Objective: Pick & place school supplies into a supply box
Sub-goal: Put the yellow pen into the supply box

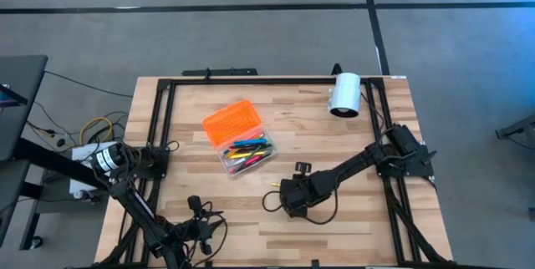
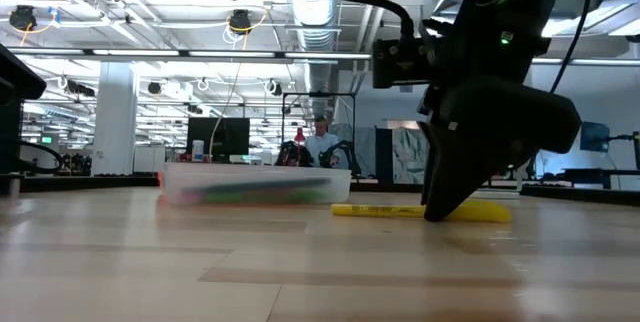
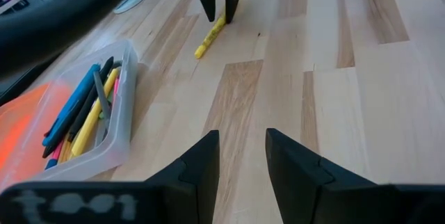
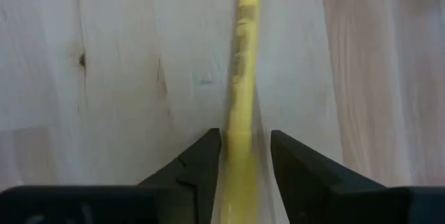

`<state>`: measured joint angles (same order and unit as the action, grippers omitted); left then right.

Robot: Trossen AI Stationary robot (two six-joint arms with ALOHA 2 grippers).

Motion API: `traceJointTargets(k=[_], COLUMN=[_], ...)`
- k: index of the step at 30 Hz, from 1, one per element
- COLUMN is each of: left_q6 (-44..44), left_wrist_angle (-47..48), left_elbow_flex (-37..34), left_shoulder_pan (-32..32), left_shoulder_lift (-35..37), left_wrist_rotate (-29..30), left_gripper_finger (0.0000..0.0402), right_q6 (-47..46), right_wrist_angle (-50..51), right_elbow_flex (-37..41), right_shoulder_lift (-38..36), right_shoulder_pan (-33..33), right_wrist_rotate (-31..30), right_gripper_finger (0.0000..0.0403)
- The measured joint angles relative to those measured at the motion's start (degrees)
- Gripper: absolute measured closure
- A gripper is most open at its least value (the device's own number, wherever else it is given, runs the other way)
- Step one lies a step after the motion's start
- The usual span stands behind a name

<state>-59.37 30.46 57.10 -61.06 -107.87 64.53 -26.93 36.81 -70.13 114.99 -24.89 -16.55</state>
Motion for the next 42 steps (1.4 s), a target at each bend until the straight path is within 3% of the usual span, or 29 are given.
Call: traceJointTargets(k=[7,14,22,34,42], left_q6=[0.0,0.0,0.0,0.0,0.0], left_wrist_angle=[0.0,0.0,0.0,0.0,0.0], left_elbow_flex=[0.0,0.0,0.0,0.0,0.0], left_shoulder_pan=[0.0,0.0,0.0,0.0,0.0], left_shoulder_lift=[0.0,0.0,0.0,0.0,0.0], left_wrist_rotate=[-0.1,-0.1,-0.1,-0.1,0.2], left_gripper_finger=[0.0292,0.0292,0.0292,0.0292,0.0292], right_q6=[-0.1,2.8,5.3,9.2,9.1], right_wrist_angle=[0.7,0.7,0.6,-0.8,-0.7], right_elbow_flex=[0.0,0.1,0.2,0.6,0.7], right_shoulder_lift=[0.0,0.0,0.2,0.6,0.7], right_shoulder_pan=[0.3,0.1,-1.9,-7.1,-8.9], right_wrist_rotate=[2.3,2.7,-1.8,-13.5,-16.7], right_gripper_finger=[0.0298,0.0387,0.0391,0.0398,0.04])
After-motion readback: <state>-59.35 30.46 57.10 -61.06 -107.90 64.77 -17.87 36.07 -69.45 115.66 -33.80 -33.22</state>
